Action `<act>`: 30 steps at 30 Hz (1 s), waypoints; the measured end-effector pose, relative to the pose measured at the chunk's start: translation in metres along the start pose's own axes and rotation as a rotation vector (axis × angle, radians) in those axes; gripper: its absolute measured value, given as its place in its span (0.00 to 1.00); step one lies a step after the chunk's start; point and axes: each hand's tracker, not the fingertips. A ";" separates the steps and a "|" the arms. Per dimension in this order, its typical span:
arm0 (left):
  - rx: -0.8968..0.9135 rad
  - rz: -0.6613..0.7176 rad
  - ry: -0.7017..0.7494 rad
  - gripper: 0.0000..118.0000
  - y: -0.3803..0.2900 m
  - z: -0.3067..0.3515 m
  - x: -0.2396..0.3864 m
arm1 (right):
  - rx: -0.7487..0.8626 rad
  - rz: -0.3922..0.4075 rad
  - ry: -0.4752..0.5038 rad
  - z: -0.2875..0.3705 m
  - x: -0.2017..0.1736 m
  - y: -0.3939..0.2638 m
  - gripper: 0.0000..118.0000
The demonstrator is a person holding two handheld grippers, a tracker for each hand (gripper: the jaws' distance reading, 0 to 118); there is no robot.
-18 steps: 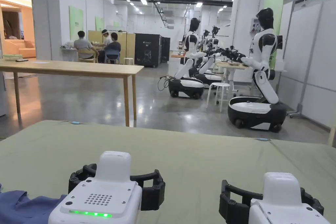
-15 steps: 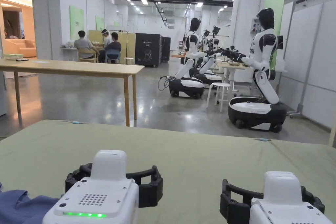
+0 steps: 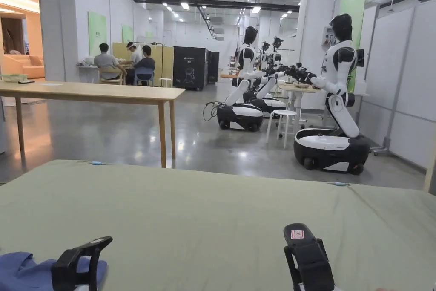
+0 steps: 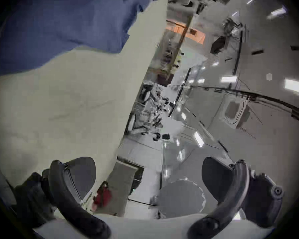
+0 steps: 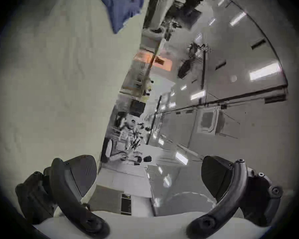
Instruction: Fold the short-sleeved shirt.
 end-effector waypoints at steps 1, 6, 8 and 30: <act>0.014 -0.066 0.001 1.00 -0.003 0.000 0.005 | -0.003 -0.070 -0.007 0.000 0.007 -0.003 1.00; 0.086 -0.839 0.114 1.00 -0.053 -0.006 0.070 | -0.224 -1.373 0.056 -0.008 0.069 -0.044 1.00; 0.197 -1.341 0.215 1.00 -0.094 -0.007 0.091 | -0.276 -1.839 0.129 -0.015 0.068 -0.074 1.00; 0.272 -1.929 0.370 0.93 -0.140 -0.021 0.090 | -0.404 -1.761 0.071 -0.020 0.064 -0.063 0.90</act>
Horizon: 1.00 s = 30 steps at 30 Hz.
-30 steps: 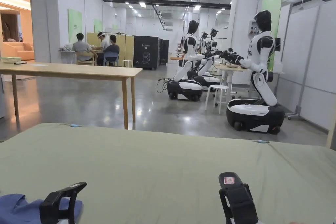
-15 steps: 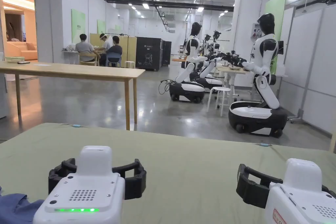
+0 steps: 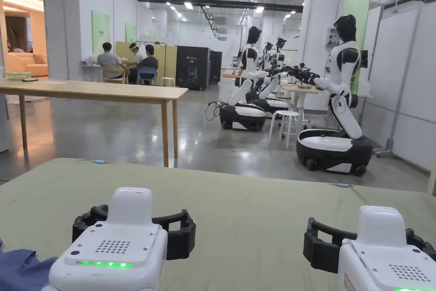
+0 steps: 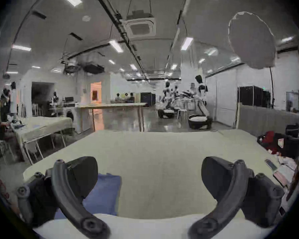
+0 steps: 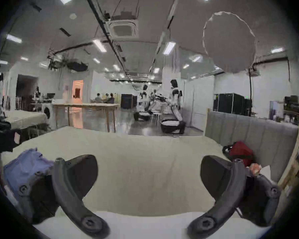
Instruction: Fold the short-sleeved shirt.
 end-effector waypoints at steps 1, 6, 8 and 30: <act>-0.009 -0.006 -0.009 0.81 0.000 0.000 0.001 | 0.004 0.019 -0.001 0.002 -0.001 -0.003 0.65; -0.011 0.019 -0.013 0.01 -0.006 -0.002 0.000 | 0.022 0.013 -0.061 0.005 -0.001 -0.009 0.06; -0.026 0.013 -0.024 0.01 -0.006 -0.003 0.001 | 0.009 -0.002 -0.049 0.006 0.001 -0.010 0.05; -0.082 0.029 0.410 0.02 -0.010 0.056 -0.164 | -0.025 0.011 0.411 -0.011 -0.162 -0.008 0.01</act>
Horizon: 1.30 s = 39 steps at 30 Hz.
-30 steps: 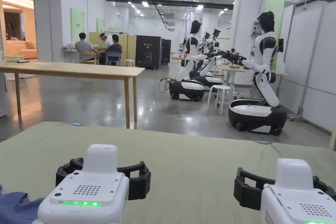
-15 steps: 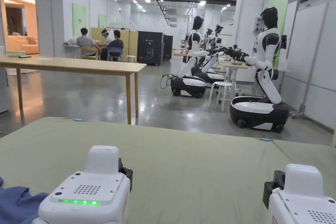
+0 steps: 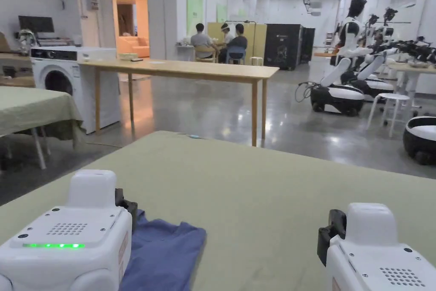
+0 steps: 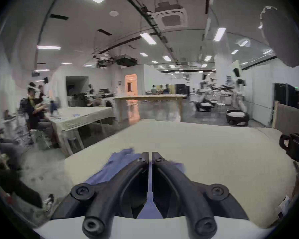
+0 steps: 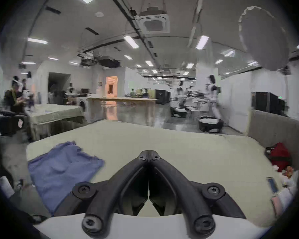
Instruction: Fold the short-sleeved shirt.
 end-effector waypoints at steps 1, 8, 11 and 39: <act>-0.009 0.003 0.040 0.02 0.000 0.001 -0.018 | 0.000 0.006 0.052 -0.007 -0.018 0.001 0.01; -0.048 0.046 0.189 0.02 -0.012 0.006 -0.084 | -0.008 0.003 0.240 -0.032 -0.087 0.001 0.01; -0.067 0.070 0.179 0.02 -0.015 -0.001 -0.092 | -0.015 0.013 0.252 -0.038 -0.095 -0.001 0.01; -0.737 0.047 -0.183 1.00 -0.130 -0.264 -0.036 | -0.240 0.007 0.203 -0.097 -0.070 -0.077 0.01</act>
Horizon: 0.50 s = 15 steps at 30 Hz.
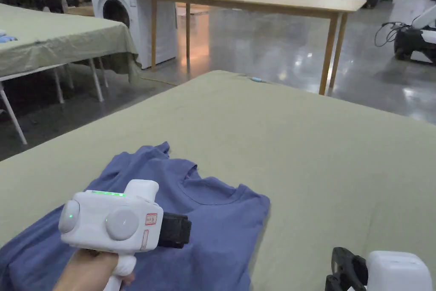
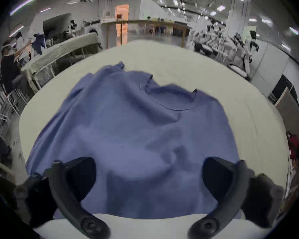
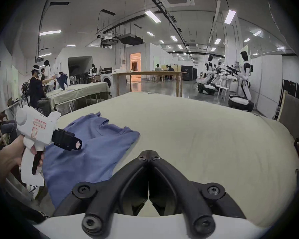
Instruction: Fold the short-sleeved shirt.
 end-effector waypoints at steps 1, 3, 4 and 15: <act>0.024 -0.012 0.005 0.98 -0.001 -0.004 0.001 | -0.008 -0.005 -0.003 -0.003 0.002 -0.002 0.01; -0.017 -0.037 0.041 0.97 0.002 -0.015 0.003 | -0.026 -0.011 -0.003 -0.006 0.005 -0.006 0.01; -0.035 -0.037 0.044 0.97 0.002 -0.020 0.004 | -0.033 -0.017 -0.004 -0.007 0.007 -0.008 0.01; 0.041 -0.160 0.144 0.00 -0.001 -0.005 0.021 | -0.065 -0.029 -0.063 0.044 0.040 -0.028 0.01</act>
